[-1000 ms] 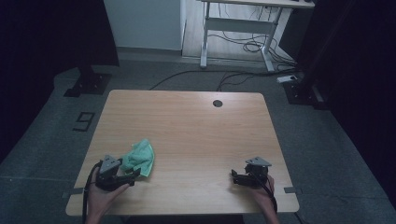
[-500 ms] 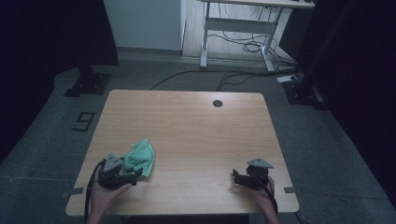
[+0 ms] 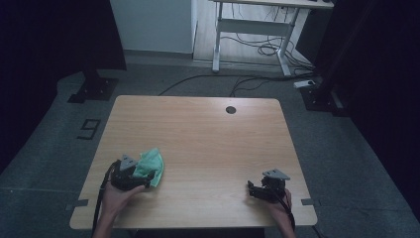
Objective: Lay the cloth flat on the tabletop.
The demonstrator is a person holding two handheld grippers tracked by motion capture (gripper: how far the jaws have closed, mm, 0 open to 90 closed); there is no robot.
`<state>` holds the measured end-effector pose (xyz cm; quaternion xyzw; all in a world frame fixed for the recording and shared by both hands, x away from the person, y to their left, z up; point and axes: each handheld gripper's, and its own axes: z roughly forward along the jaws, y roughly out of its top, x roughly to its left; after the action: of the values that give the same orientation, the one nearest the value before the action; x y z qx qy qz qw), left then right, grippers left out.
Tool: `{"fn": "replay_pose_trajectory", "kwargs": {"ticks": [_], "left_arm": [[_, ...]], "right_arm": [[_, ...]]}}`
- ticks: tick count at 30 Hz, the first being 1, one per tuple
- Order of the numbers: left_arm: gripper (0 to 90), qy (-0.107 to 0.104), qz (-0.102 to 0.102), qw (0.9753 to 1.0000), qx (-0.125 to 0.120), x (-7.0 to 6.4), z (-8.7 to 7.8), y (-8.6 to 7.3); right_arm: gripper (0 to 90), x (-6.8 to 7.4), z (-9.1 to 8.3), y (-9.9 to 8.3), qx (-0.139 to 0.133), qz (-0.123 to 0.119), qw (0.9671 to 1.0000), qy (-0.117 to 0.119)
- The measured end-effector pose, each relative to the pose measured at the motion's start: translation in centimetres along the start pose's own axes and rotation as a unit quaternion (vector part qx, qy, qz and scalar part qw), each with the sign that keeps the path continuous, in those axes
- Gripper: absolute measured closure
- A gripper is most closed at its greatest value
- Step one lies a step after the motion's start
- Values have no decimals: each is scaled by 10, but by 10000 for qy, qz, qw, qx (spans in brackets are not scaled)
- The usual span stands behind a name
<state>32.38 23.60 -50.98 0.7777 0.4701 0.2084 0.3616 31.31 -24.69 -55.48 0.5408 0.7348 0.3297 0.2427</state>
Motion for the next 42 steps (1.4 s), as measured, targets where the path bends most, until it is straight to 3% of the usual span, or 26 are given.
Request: {"fn": "replay_pose_trajectory", "kwargs": {"ticks": [7,14,21,25,33,42], "left_arm": [[128,128,-65,9997,173,2,16,2],[147,117,-118,9996,208,3,23,-4],[167,250,-32,9987,441,3,34,-10],[225,328,-16,9984,457,2,35,-11],[409,513,10,9985,209,-1,32,-15],[584,474,43,9989,19,1,24,-15]], "right_arm": [[138,2,1,0,36,-7,10000,42],[138,1,1,0,48,53,10000,27],[140,1,1,0,42,66,10000,20],[142,0,0,0,48,99,9999,2],[145,0,0,0,47,107,9999,-17],[150,-2,0,-1,35,131,9999,-44]]}}
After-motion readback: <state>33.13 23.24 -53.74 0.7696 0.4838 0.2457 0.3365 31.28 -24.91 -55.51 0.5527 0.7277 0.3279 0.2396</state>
